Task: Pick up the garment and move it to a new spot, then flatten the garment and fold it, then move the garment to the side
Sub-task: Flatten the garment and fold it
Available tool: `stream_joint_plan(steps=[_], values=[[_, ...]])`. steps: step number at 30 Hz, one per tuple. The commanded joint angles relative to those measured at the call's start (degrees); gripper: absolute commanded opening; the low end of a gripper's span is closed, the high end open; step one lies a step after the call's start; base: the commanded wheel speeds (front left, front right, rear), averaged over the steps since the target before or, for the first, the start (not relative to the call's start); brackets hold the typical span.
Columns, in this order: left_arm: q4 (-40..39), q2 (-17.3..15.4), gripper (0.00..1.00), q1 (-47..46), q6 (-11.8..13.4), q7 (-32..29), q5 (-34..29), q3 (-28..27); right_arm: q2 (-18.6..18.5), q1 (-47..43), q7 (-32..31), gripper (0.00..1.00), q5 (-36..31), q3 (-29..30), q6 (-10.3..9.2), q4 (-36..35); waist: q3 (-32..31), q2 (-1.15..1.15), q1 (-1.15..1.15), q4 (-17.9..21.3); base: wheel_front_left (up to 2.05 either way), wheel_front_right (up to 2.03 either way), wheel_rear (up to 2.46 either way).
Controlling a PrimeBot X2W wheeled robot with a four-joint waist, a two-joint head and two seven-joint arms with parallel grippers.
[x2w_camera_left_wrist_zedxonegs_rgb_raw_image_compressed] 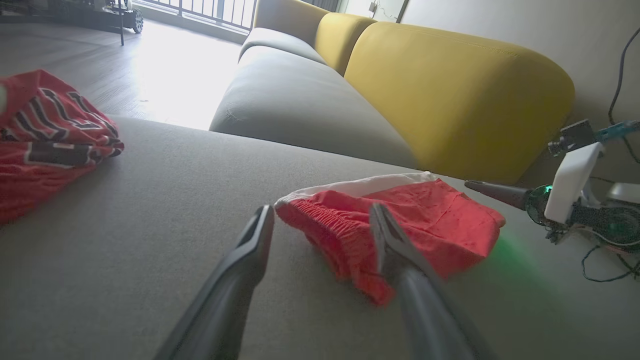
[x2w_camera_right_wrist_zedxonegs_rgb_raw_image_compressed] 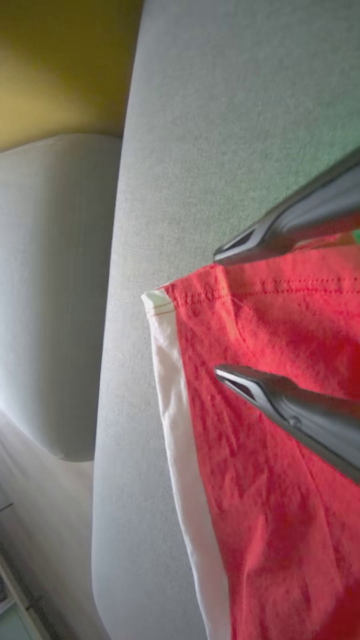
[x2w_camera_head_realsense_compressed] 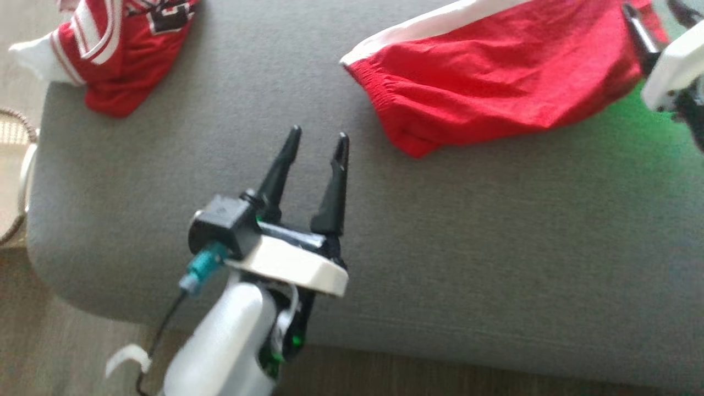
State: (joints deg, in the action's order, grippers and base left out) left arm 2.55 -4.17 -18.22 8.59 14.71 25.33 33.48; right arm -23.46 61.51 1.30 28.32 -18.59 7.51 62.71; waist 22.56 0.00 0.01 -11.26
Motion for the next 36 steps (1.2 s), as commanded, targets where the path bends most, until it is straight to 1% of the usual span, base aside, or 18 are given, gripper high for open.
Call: stream_joint_plan(steps=[1,4,8,15,16,17,18,19,24,29,33,36], values=[[-2.8,0.19,1.0,-0.25,0.18,0.29,-0.91,-0.88,-1.52,0.19,-0.67,1.0,-0.11,-0.15,-0.02,-0.16,1.02,0.0,-0.01,-1.51,0.0,0.0,0.0],[-3.9,0.56,1.0,0.39,0.18,0.29,-1.92,-0.19,-3.01,1.43,-1.83,1.0,-1.21,0.44,-0.02,2.68,1.83,0.0,-0.01,-2.94,0.0,0.0,0.0],[-4.19,0.81,1.0,0.27,0.15,0.29,-2.95,-0.11,-3.85,2.89,-1.95,1.0,-3.05,0.95,-0.02,6.14,2.46,0.0,-0.01,-4.04,0.0,0.0,0.0],[-3.77,0.95,1.0,0.29,-0.3,0.29,-3.69,-0.11,-2.78,4.13,-2.52,1.0,-3.94,1.78,-0.02,8.91,2.78,0.0,-0.01,-4.4,0.0,0.0,0.0],[-3.64,0.96,1.0,0.28,-0.37,0.29,-3.81,-0.05,-2.54,4.28,-2.79,0.95,-4.01,1.85,-0.02,9.17,2.8,0.0,-0.01,-4.4,0.0,0.0,0.0],[-3.57,0.97,1.0,0.24,-0.39,0.29,-3.91,-0.01,-2.29,4.41,-3.04,0.53,-4.0,1.92,-0.02,9.37,2.82,0.0,-0.01,-4.37,0.0,0.0,0.0],[-3.53,0.99,1.0,0.2,-0.38,0.29,-3.97,0.0,-2.07,4.51,-3.35,0.24,-4.02,1.95,-0.02,9.56,2.8,0.0,-0.01,-4.29,0.0,0.0,0.0],[-3.5,1.0,1.0,0.18,-0.33,0.29,-4.02,-0.04,-1.86,4.56,-3.75,0.0,-4.27,1.73,-0.02,9.72,2.75,0.0,-0.01,-4.11,0.0,0.0,0.0],[-3.3,1.03,1.0,0.35,-0.18,0.29,-4.07,-0.3,-1.14,4.93,-4.76,0.0,-5.22,1.52,-0.02,10.31,2.07,0.0,-0.01,-2.36,0.0,0.0,0.0],[-3.04,1.06,1.0,0.43,-0.39,0.29,-4.05,-0.74,-0.66,5.03,-2.6,0.0,-6.15,0.83,-0.02,9.8,0.71,0.0,-0.01,0.06,0.0,0.0,0.0],[-2.95,0.99,1.0,0.98,-0.53,0.29,-4.2,-1.16,-0.98,4.9,-2.11,0.0,-6.6,-0.05,-0.02,9.05,-0.65,0.0,-0.01,2.59,0.0,0.0,0.0],[-2.98,0.88,1.0,1.37,-0.48,0.29,-4.38,-1.57,-2.04,4.74,-2.21,0.0,-6.61,-0.34,-0.02,8.53,-1.48,0.0,-0.01,4.31,0.0,0.0,0.0]])
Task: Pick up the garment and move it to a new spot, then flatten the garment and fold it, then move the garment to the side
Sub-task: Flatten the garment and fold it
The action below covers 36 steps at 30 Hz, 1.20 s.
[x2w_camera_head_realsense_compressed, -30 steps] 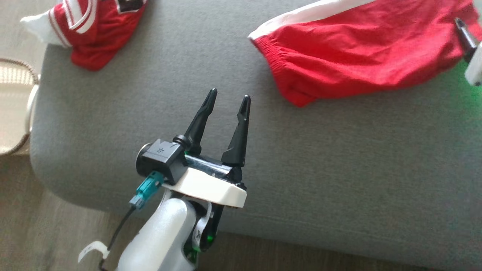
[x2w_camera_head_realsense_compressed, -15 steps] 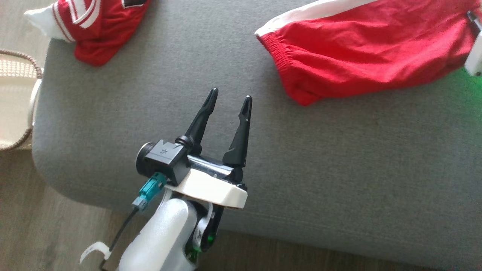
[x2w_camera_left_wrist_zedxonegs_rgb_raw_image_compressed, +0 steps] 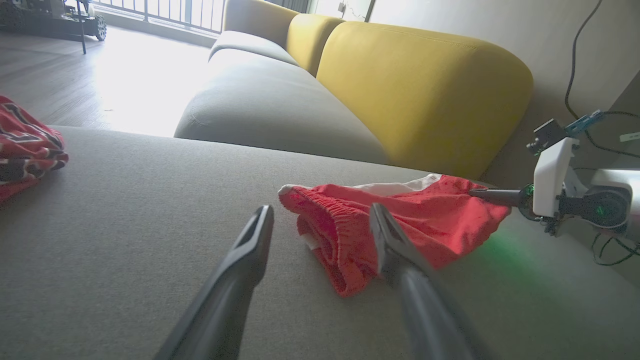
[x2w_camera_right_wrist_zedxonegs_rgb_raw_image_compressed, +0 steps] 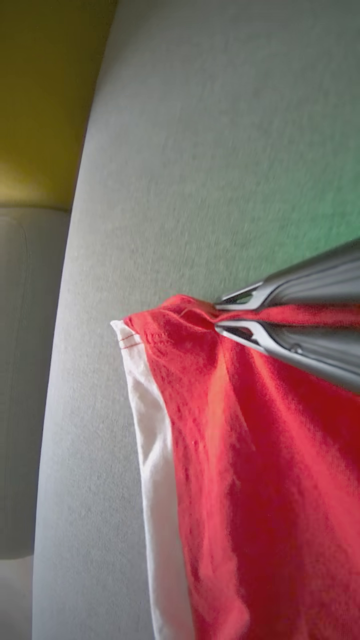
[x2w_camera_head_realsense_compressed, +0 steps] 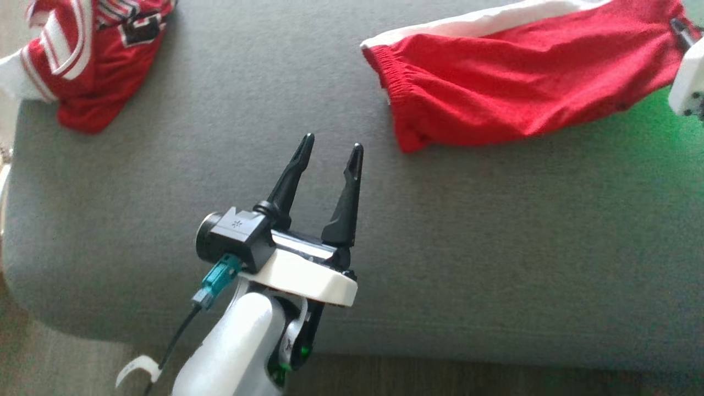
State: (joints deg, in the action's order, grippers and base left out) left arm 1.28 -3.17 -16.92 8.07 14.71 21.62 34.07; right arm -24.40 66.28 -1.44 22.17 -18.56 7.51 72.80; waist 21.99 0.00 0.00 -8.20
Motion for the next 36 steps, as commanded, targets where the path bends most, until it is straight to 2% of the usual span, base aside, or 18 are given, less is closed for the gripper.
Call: stream_joint_plan(steps=[1,8,12,17,18,23,32,36], values=[[-1.74,-0.15,1.0,0.17,0.04,0.29,-0.7,-2.31,-1.61,-0.09,0.53,0.0,-0.45,-0.35,-0.02,-1.68,-1.13,0.0,0.0,1.76,0.0,0.0,0.0],[-1.92,-0.26,1.0,0.7,0.1,0.29,-0.75,-2.89,-4.31,-1.21,-0.14,0.0,0.07,-0.09,-0.02,-3.26,-1.94,0.0,0.0,4.53,0.0,0.0,0.0],[-1.82,-0.39,1.0,0.87,0.01,0.29,-0.74,-2.88,-4.28,-1.85,0.31,0.0,0.66,0.39,-0.02,-4.59,-2.08,0.0,0.0,5.23,0.0,0.0,0.0],[-1.22,-0.76,1.0,0.97,-0.02,0.28,-0.64,-2.71,-1.25,-3.71,2.54,0.0,1.63,-0.5,-0.02,-11.66,-3.1,0.0,0.0,5.64,0.0,0.0,0.0],[-1.22,-0.76,1.0,0.97,-0.02,0.28,-0.64,-2.71,-1.25,-3.71,2.54,0.0,1.63,-0.5,-0.02,-11.66,-3.1,0.0,0.0,5.64,0.0,0.0,0.0],[-1.05,-1.1,1.0,1.34,0.17,0.07,-0.4,-2.65,2.62,-6.26,1.92,0.0,1.38,-2.01,-0.02,-20.15,-4.13,0.0,0.0,5.3,0.0,0.0,0.0],[-1.06,-1.04,1.0,1.99,0.45,0.0,0.05,-1.92,9.87,-14.55,-3.99,0.0,-1.41,-2.31,-0.02,-35.72,-4.87,0.0,0.0,2.59,0.0,0.0,0.0],[-0.79,-0.92,1.0,1.99,0.24,0.03,0.39,-1.51,13.43,-18.6,-7.53,0.0,-2.45,-1.42,-0.02,-40.34,-4.78,0.0,0.0,1.31,0.0,0.0,0.0]])
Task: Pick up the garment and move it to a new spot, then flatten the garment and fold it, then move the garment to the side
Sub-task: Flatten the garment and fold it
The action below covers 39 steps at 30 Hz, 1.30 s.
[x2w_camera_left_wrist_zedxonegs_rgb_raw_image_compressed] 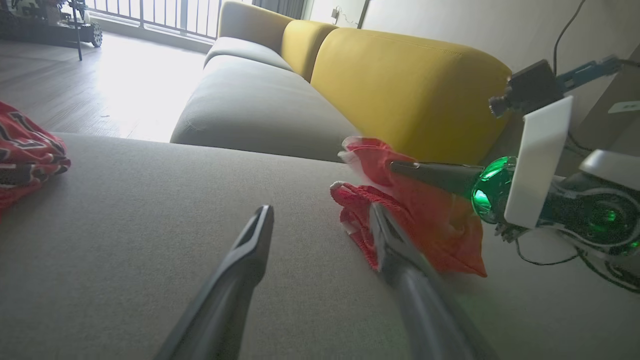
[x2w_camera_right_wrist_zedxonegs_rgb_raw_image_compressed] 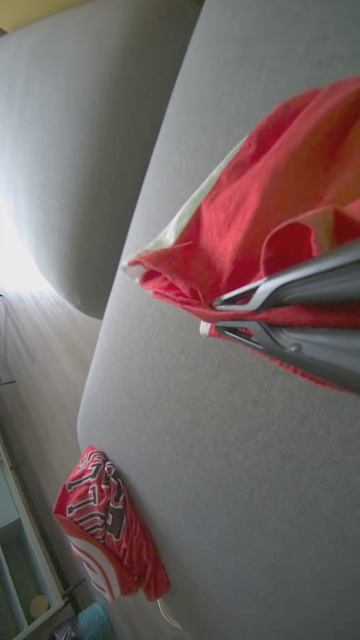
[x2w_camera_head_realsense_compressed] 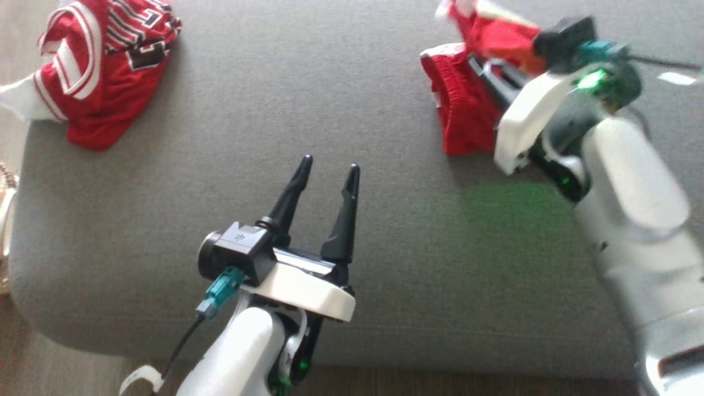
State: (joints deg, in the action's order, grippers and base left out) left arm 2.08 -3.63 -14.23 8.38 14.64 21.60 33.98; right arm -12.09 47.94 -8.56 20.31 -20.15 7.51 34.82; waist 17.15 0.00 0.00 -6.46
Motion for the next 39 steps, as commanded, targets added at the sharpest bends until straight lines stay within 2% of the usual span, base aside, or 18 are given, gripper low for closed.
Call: stream_joint_plan(steps=[1,5,7,12,18,25,32,39], values=[[-1.51,-0.39,1.0,-0.78,-0.16,0.11,0.53,-1.22,1.93,-1.21,-1.08,0.0,-0.92,0.58,-0.02,-3.0,0.06,0.0,0.0,-0.84,0.0,0.0,0.0],[-1.02,-0.11,1.0,-0.89,-0.33,0.17,1.18,-0.79,4.6,-4.42,-3.0,0.0,-2.24,1.8,-0.02,-4.35,-0.21,0.0,0.0,-2.08,0.0,0.0,0.0],[-0.53,0.01,1.0,-0.72,-0.34,0.22,1.46,-0.71,5.92,-6.19,-2.91,1.0,-2.5,3.59,-0.02,-5.64,-0.81,0.0,0.0,-2.59,0.0,0.0,0.0],[-0.12,0.0,1.0,0.5,0.16,0.28,1.7,-1.24,6.26,-9.15,-1.89,1.0,-2.89,8.34,-0.02,-11.05,-2.53,0.0,0.0,-2.04,0.0,0.0,0.0],[-0.9,-0.32,1.0,1.94,0.84,0.32,1.66,-2.34,4.48,-14.24,-0.08,1.0,-6.62,17.23,-0.02,-20.2,-4.22,0.0,0.0,0.16,0.0,0.0,0.0],[-2.35,-0.46,1.0,4.53,1.87,0.34,2.53,-6.28,6.16,-23.3,6.64,1.0,-7.24,22.49,-0.02,-25.95,-6.73,0.0,0.0,3.42,0.0,0.0,0.0],[-3.39,-0.76,1.0,9.72,2.4,0.35,2.57,-10.89,7.85,-31.79,14.31,1.0,-9.38,22.02,-0.02,-24.3,-11.92,0.0,0.0,5.94,0.0,0.0,0.0],[-5.25,-0.92,1.0,15.37,2.57,0.35,1.14,-14.78,8.93,-37.6,18.93,1.0,-11.3,20.58,-0.02,-22.47,-15.73,0.0,0.0,7.64,0.0,0.0,0.0]])
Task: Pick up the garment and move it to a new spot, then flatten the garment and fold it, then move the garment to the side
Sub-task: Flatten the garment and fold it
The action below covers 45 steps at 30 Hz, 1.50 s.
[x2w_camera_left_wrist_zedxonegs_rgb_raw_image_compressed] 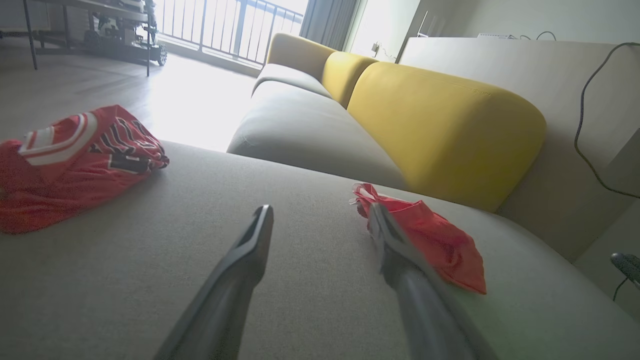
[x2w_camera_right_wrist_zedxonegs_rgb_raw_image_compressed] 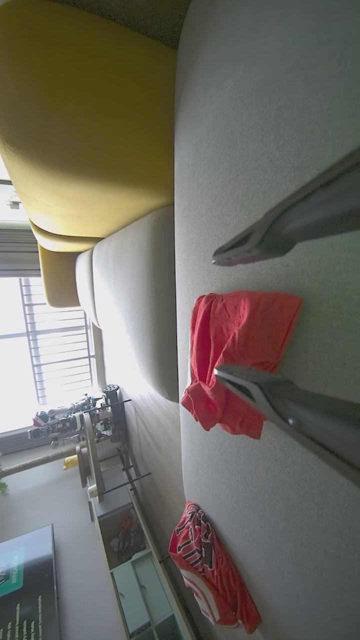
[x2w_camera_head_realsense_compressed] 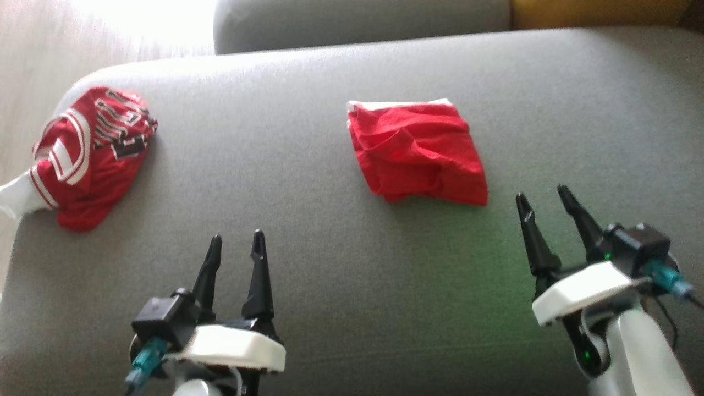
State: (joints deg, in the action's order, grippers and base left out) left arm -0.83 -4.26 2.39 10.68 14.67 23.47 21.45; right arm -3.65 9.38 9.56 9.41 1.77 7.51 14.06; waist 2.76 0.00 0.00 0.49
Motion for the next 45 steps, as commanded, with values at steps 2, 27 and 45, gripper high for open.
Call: stream_joint_plan(steps=[2,27,45], values=[[-2.77,-0.25,1.0,-0.02,0.33,0.32,-1.75,-2.97,0.62,-0.53,1.56,1.0,-0.63,-1.09,-0.02,-1.38,-2.18,0.0,0.0,0.6,0.0,0.0,0.0],[-1.67,1.25,1.0,-3.51,-3.14,0.32,-4.83,4.2,-5.47,28.16,-3.19,0.0,-0.46,-6.99,-0.02,32.53,5.08,0.0,0.0,-11.42,0.0,0.0,0.0],[-0.77,1.37,1.0,-6.75,-2.88,0.32,-3.07,5.39,-1.1,34.69,-4.48,0.0,11.68,-25.48,-0.02,46.03,7.69,0.0,0.0,-13.08,0.0,0.0,0.0]])
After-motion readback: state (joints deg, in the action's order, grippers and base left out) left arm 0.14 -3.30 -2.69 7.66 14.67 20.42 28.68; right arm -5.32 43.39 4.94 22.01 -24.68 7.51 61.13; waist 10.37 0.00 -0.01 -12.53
